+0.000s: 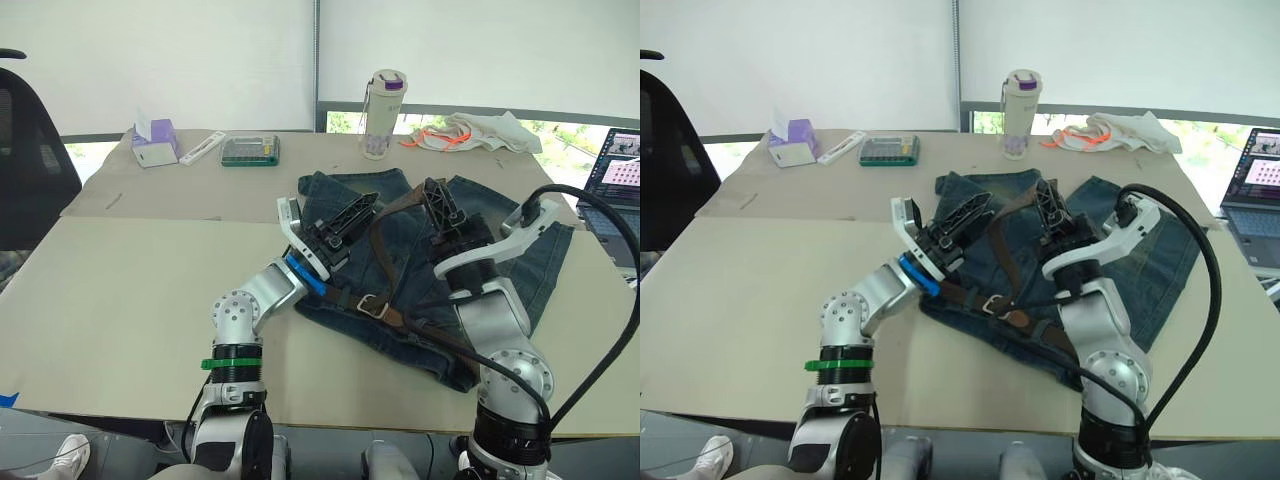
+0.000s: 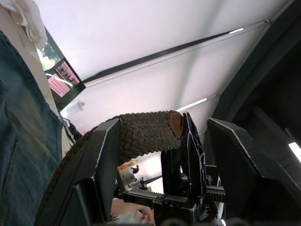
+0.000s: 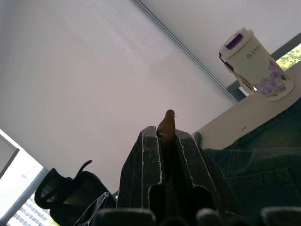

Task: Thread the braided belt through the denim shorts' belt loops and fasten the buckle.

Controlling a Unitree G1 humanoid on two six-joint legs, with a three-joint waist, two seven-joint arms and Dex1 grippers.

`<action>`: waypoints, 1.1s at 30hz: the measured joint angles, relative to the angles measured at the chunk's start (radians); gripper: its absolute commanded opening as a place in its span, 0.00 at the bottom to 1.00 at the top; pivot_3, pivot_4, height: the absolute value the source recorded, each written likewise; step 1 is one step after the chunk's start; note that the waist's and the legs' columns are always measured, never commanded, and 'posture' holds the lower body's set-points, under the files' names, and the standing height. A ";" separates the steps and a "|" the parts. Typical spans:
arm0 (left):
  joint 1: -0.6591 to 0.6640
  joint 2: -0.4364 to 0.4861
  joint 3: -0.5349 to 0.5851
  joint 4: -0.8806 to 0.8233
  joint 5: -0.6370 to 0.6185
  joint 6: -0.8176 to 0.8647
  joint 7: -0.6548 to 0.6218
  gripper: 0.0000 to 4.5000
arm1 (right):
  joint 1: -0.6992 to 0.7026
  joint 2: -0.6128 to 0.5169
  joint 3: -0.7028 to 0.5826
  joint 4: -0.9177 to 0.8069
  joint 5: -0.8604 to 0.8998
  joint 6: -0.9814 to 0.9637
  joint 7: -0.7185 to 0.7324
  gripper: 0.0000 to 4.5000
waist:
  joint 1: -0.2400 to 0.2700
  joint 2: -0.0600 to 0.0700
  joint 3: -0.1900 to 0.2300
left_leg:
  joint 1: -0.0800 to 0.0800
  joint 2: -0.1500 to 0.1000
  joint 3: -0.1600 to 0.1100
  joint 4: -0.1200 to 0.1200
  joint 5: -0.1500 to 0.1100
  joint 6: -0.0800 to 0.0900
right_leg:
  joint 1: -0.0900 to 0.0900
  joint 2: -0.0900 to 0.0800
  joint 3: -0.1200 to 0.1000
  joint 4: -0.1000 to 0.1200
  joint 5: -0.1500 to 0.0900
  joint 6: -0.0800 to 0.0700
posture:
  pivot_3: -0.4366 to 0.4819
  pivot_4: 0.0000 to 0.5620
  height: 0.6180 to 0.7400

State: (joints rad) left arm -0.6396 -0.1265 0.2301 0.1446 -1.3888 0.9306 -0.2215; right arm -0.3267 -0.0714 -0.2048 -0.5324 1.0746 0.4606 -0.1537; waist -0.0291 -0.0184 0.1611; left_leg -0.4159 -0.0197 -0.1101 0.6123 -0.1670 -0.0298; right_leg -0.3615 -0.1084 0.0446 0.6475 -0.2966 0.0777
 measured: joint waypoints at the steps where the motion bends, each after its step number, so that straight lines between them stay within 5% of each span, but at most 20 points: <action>1: 0.000 0.000 -0.008 0.000 -0.023 0.008 0.001 0.69 | 0.000 0.000 0.000 0.000 -0.001 0.000 0.000 0.00 | 0.000 0.000 0.000 | 0.000 0.000 0.000 0.000 0.000 0.000 | 0.000 0.000 0.000 0.000 0.000 0.000 | 0.48 0.27 1.00; 12: 0.001 0.002 -0.038 -0.002 -0.219 0.086 0.013 0.69 | -0.020 0.022 0.005 0.040 -0.114 -0.056 0.010 0.00 | 0.000 0.000 0.000 | 0.000 0.000 0.000 0.000 0.000 0.000 | 0.000 0.000 0.000 0.000 0.000 0.000 | 0.48 0.27 1.00; 33: 0.001 -0.001 -0.069 0.077 -0.194 -0.082 0.103 0.69 | -0.022 0.070 0.048 0.005 -0.069 -0.056 0.062 0.00 | 0.009 0.000 0.000 | -0.008 0.000 0.000 -0.002 0.002 -0.003 | -0.008 0.000 0.000 -0.001 0.001 -0.001 | 0.48 0.27 1.00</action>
State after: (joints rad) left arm -0.6382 -0.1277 0.1610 0.2221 -1.5824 0.8487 -0.1187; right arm -0.3487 -0.0009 -0.1567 -0.5271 1.0057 0.4049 -0.0919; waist -0.0199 -0.0184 0.1614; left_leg -0.4235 -0.0197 -0.1099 0.6103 -0.1653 -0.0327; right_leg -0.3699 -0.1084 0.0448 0.6470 -0.2961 0.0767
